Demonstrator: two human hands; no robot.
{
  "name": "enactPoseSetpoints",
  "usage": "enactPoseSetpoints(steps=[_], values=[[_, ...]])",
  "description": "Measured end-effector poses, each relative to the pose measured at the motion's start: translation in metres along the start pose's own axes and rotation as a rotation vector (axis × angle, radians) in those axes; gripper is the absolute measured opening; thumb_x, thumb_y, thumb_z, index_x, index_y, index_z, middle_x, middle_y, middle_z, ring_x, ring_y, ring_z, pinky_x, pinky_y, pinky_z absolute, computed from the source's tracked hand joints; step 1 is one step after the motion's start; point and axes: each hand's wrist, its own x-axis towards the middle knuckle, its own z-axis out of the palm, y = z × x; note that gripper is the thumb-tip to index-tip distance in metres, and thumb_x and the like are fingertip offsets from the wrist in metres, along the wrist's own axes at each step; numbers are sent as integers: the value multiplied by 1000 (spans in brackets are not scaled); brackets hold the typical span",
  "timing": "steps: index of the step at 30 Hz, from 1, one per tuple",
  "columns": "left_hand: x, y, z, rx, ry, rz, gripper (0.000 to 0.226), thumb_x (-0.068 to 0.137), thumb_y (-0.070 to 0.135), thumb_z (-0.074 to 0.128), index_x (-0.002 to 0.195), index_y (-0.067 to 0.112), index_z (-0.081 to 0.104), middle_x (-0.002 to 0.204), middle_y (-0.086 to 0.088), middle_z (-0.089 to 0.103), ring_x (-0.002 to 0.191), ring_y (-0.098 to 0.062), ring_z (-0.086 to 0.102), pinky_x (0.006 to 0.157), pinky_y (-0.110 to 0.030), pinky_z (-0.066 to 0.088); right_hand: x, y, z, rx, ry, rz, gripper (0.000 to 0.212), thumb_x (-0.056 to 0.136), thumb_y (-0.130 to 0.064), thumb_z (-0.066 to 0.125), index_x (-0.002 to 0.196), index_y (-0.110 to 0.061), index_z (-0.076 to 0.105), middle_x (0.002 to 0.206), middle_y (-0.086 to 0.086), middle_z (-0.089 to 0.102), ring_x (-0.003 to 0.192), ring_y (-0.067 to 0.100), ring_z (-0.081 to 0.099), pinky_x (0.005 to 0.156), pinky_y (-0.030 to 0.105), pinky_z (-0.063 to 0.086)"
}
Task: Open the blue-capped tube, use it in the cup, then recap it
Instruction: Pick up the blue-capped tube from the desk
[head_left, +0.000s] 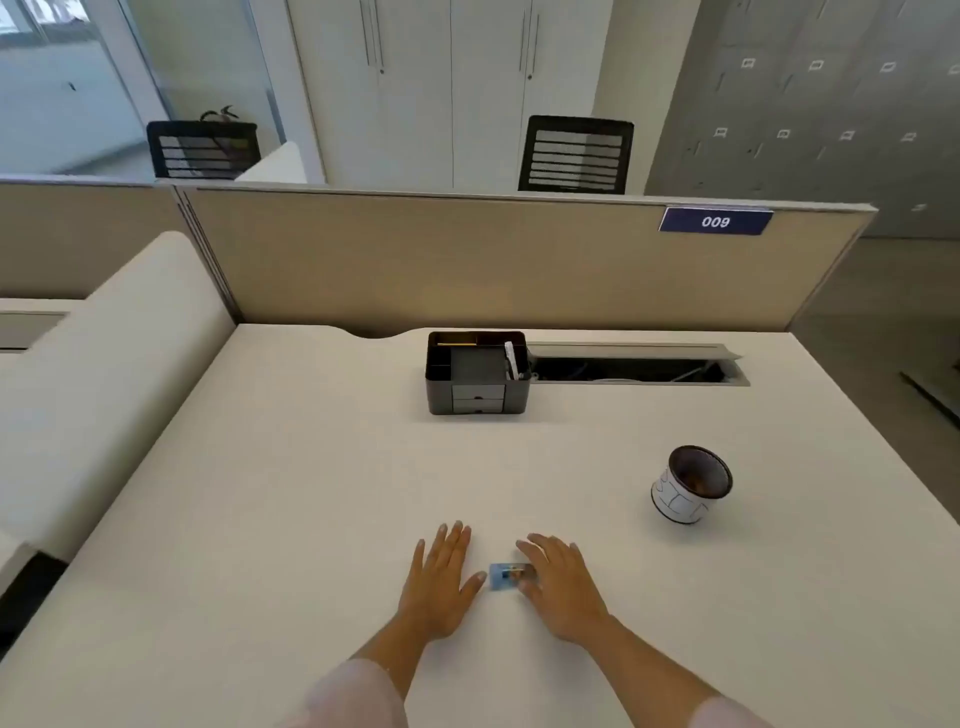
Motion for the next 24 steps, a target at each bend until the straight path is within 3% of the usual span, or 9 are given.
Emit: enactPoseSetpoints(steps=[3, 7, 11, 15, 17, 19, 21, 24], values=[[-1, -5, -1, 16, 7, -16, 70, 100, 53, 16, 152, 18, -13, 163, 1, -17, 150, -20, -15, 120, -41, -10, 4, -2, 1, -5, 16, -67, 47, 96, -29, 49, 143, -24, 41, 151, -4, 36, 138, 17, 32, 120, 32, 16], [-2, -3, -1, -38, 6, -2, 70, 100, 52, 18, 153, 18, -12, 163, 1, -16, 150, -19, -14, 121, -42, -9, 8, -5, 3, 26, 34, -53, 38, 92, -21, 54, 130, -23, 53, 134, -6, 51, 117, 17, 48, 99, 27, 41], [5, 3, -6, -153, 68, 31, 66, 101, 51, 19, 153, 22, -9, 163, 5, -13, 150, -16, -15, 121, -41, -9, 18, -8, -2, 63, 44, 35, 27, 91, -22, 56, 117, -24, 61, 117, -4, 60, 105, 20, 56, 86, 32, 47], [14, 18, -25, -351, 148, 28, 63, 100, 52, 20, 154, 27, -1, 164, 7, -4, 150, -11, -11, 121, -39, -8, 30, -21, -19, 467, 146, 164, 22, 90, -28, 64, 111, -23, 67, 106, -6, 68, 95, 16, 63, 79, 25, 48], [21, 31, -40, -521, 190, 7, 67, 97, 55, 23, 154, 27, 3, 164, 7, 0, 151, -12, -7, 122, -40, -6, 37, -28, -34, 684, 200, 140, 24, 90, -29, 66, 113, -22, 66, 105, -6, 70, 95, 12, 64, 81, 21, 49], [25, 47, -58, -703, 219, -22, 71, 93, 59, 26, 154, 26, 8, 164, 5, 8, 151, -16, 2, 123, -43, 0, 41, -36, -50, 828, 236, 109, 25, 93, -31, 63, 117, -25, 62, 103, -7, 71, 95, 8, 66, 83, 18, 50], [29, 62, -75, -907, 232, -29, 71, 91, 61, 30, 153, 28, 16, 160, 4, 24, 149, -21, 20, 122, -47, 16, 44, -42, -64, 933, 262, 86, 22, 96, -31, 58, 117, -33, 55, 99, -8, 71, 94, 3, 67, 82, 17, 52], [33, 78, -97, -1145, 248, 16, 61, 91, 57, 40, 144, 28, 36, 138, 5, 52, 129, -18, 49, 107, -33, 39, 45, -46, -76, 983, 288, 66, 22, 101, -26, 49, 121, -35, 46, 100, -4, 73, 96, 4, 68, 78, 15, 51]])
